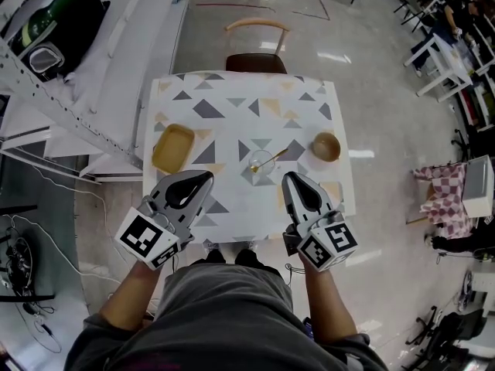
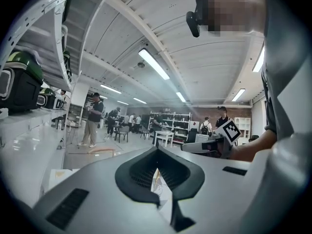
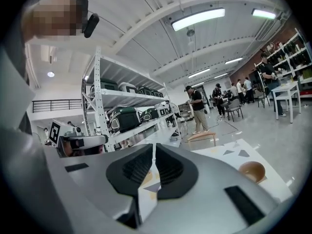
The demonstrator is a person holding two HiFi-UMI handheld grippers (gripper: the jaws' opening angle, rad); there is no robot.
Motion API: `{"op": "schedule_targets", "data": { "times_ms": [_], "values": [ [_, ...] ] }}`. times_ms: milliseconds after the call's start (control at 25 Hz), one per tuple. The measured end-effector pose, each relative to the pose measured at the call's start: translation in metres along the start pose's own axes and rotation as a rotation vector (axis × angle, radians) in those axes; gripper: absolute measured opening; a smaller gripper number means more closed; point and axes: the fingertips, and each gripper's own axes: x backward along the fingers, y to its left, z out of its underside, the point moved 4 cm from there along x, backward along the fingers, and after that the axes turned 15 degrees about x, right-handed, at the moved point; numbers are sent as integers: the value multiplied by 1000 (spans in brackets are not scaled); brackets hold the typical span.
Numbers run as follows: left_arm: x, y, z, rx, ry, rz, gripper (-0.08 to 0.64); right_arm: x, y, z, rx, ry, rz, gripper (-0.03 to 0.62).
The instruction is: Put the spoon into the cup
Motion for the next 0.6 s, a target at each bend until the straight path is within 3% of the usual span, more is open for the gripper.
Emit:
{"op": "schedule_targets", "data": {
  "times_ms": [600],
  "values": [
    [-5,-1,-6,-4,-11,-1,14,-7,6,-11,36,-12,-52,25]
  ]
}}
